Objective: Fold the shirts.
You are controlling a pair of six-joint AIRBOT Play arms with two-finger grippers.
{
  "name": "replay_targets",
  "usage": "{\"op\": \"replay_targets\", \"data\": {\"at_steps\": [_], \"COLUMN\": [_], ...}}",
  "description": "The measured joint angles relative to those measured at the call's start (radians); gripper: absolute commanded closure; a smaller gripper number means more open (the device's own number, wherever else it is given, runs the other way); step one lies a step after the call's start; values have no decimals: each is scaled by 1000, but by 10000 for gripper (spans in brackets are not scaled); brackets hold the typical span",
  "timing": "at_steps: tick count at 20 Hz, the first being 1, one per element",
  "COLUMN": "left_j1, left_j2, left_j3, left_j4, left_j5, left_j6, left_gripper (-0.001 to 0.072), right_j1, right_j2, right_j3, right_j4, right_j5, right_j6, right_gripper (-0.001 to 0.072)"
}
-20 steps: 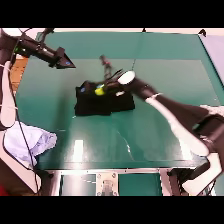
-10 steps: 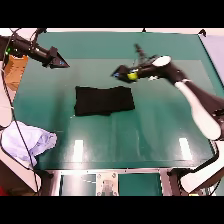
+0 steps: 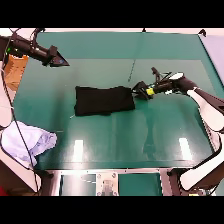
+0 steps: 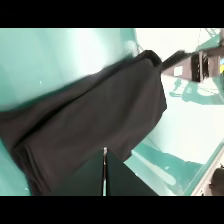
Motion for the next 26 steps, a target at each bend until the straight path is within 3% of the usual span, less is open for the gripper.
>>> {"op": "replay_targets", "data": {"at_steps": [3, 4, 5, 7, 12, 15, 20, 26], "left_j1": [-1, -2, -2, -2, -42, -74, -91, -95], "left_j2": [0, 0, 0, 0, 1, 2, 2, 2], "left_j3": [0, -3, -11, -38, -77, -82, -85, -85], "left_j4": [64, 107, 150, 246, 607, 734, 756, 743], "left_j5": [19, 31, 47, 84, 147, 146, 122, 85], "left_j6": [-4, -14, -26, -64, -156, -175, -181, -184], "left_gripper": [685, 685, 685, 686, 685, 685, 684, 684], "right_j1": [66, 89, 109, 138, 143, 73, -169, -596], "right_j2": [-41, -51, -58, -71, -45, 43, 251, 394], "right_j3": [14, 22, 32, 55, 167, 229, 266, 273], "right_j4": [58, 67, 63, 53, 99, 103, 109, 107], "right_j5": [-19, -23, -32, -35, 8, 42, 99, 128], "right_j6": [-27, -31, -36, -38, -29, -11, 44, 128], "right_gripper": [115, 200, 487, 669, 690, 691, 691, 690]}}
